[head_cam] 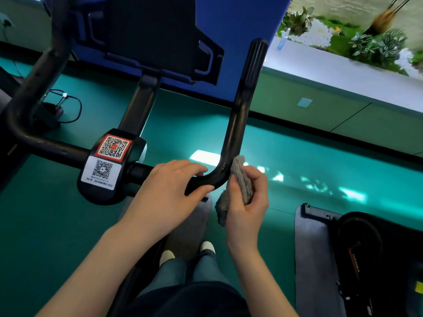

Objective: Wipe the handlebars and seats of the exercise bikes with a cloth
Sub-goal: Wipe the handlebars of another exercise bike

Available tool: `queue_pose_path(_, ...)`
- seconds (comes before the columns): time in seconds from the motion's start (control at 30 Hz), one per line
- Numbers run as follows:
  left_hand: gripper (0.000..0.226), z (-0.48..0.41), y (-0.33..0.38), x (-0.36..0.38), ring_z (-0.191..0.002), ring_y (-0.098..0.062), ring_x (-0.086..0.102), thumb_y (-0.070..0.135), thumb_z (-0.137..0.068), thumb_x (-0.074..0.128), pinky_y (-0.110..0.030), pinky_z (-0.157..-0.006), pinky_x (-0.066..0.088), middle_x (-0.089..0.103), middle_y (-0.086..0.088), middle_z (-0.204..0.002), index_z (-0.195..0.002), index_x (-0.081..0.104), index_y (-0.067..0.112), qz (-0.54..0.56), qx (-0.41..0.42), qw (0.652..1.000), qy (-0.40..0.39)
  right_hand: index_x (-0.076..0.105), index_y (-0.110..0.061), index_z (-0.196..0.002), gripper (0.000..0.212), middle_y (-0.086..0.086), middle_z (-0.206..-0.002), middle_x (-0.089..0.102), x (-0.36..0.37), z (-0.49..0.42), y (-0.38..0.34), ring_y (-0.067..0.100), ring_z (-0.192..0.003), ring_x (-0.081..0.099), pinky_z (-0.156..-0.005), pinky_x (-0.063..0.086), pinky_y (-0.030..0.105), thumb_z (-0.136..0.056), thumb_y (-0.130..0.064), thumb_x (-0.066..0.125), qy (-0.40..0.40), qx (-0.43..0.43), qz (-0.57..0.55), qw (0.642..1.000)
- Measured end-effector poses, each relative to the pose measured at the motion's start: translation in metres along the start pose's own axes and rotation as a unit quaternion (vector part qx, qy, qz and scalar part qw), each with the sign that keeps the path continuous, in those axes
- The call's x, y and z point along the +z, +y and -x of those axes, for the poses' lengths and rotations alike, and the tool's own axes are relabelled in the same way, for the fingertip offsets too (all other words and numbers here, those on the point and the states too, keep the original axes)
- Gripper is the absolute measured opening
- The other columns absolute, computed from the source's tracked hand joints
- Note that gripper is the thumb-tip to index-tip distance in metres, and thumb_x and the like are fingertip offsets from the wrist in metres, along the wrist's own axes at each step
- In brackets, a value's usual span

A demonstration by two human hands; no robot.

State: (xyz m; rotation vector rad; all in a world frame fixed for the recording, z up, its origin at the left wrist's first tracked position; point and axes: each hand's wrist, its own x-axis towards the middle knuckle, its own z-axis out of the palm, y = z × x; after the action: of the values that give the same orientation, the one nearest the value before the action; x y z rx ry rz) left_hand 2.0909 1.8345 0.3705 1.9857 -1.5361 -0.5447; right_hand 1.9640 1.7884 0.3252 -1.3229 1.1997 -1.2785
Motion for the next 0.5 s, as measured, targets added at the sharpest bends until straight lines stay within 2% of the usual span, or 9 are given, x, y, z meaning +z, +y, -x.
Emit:
queue_pose_path(0.1,0.035,0.001,-0.002,-0.002,-0.100,-0.015,0.059,0.034,-0.082,0.068,-0.040,-0.093,0.044,0.065,0.007,-0.103,-0.112,0.065,0.017,0.001,0.006,1.000,-0.001,0.059,-0.012,-0.097,0.017,0.010,-0.100,0.058,-0.001,0.020,0.004,0.020,-0.096,0.057,-0.088,0.045,0.027,-0.081,-0.006,0.058,-0.005,-0.010,0.021,1.000)
queue_pose_path(0.23,0.040,0.002,-0.007,-0.004,-0.103,-0.017,0.056,0.037,-0.080,0.069,-0.038,-0.096,0.040,0.064,0.006,-0.107,-0.115,0.064,0.018,-0.026,0.019,0.999,-0.004,0.062,-0.016,-0.097,0.018,0.004,-0.093,0.063,-0.012,0.009,-0.006,0.014,-0.083,0.060,-0.075,0.048,0.027,-0.081,-0.009,0.060,0.004,-0.045,0.030,0.999)
queue_pose_path(0.33,0.045,0.005,-0.012,-0.005,-0.105,-0.018,0.053,0.043,-0.078,0.068,-0.030,-0.095,0.030,0.063,0.005,-0.107,-0.115,0.064,0.018,-0.070,0.027,0.997,0.004,0.066,-0.014,-0.105,0.023,0.010,-0.094,0.063,-0.009,-0.024,-0.016,0.030,-0.079,0.062,-0.071,0.053,0.047,-0.083,-0.010,0.061,-0.010,-0.072,0.094,0.993)
queue_pose_path(0.37,0.045,0.006,-0.014,-0.006,-0.105,-0.018,0.052,0.044,-0.077,0.069,-0.029,-0.093,0.027,0.062,0.005,-0.105,-0.114,0.065,0.018,-0.083,0.031,0.996,0.005,0.066,-0.015,-0.106,0.025,0.004,-0.095,0.062,-0.006,-0.031,-0.018,0.032,-0.078,0.061,-0.073,0.053,0.049,-0.082,-0.008,0.062,-0.033,-0.093,0.133,0.986)
queue_pose_path(0.4,0.045,0.007,-0.015,-0.007,-0.104,-0.019,0.052,0.044,-0.076,0.070,-0.028,-0.092,0.026,0.062,0.005,-0.103,-0.112,0.066,0.018,-0.094,0.033,0.995,0.006,0.066,-0.015,-0.107,0.028,-0.010,-0.096,0.061,-0.004,-0.033,-0.020,0.032,-0.080,0.061,-0.076,0.052,0.044,-0.081,-0.004,0.064,-0.057,-0.124,0.173,0.975)
queue_pose_path(0.43,0.045,0.008,-0.017,-0.008,-0.102,-0.020,0.053,0.044,-0.075,0.071,-0.028,-0.090,0.025,0.063,0.004,-0.101,-0.110,0.066,0.017,-0.101,0.033,0.994,0.007,0.066,-0.015,-0.107,0.032,-0.023,-0.099,0.059,-0.002,-0.032,-0.020,0.029,-0.084,0.060,-0.080,0.051,0.032,-0.079,0.000,0.065,-0.079,-0.161,0.205,0.962)
queue_pose_path(0.47,0.045,0.009,-0.018,-0.010,-0.101,-0.021,0.053,0.044,-0.073,0.072,-0.028,-0.090,0.024,0.063,0.004,-0.099,-0.109,0.067,0.017,-0.106,0.033,0.994,0.009,0.066,-0.015,-0.107,0.035,-0.032,-0.101,0.056,-0.001,-0.027,-0.020,0.025,-0.087,0.058,-0.081,0.047,0.022,-0.077,0.003,0.065,-0.094,-0.194,0.226,0.950)
queue_pose_path(0.5,0.046,0.009,-0.020,-0.012,-0.101,-0.021,0.054,0.044,-0.072,0.073,-0.028,-0.090,0.024,0.063,0.004,-0.099,-0.108,0.067,0.017,-0.110,0.032,0.993,0.012,0.066,-0.016,-0.106,0.037,-0.037,-0.104,0.054,-0.001,-0.018,-0.019,0.022,-0.089,0.057,-0.081,0.045,0.018,-0.076,0.006,0.065,-0.107,-0.214,0.238,0.941)
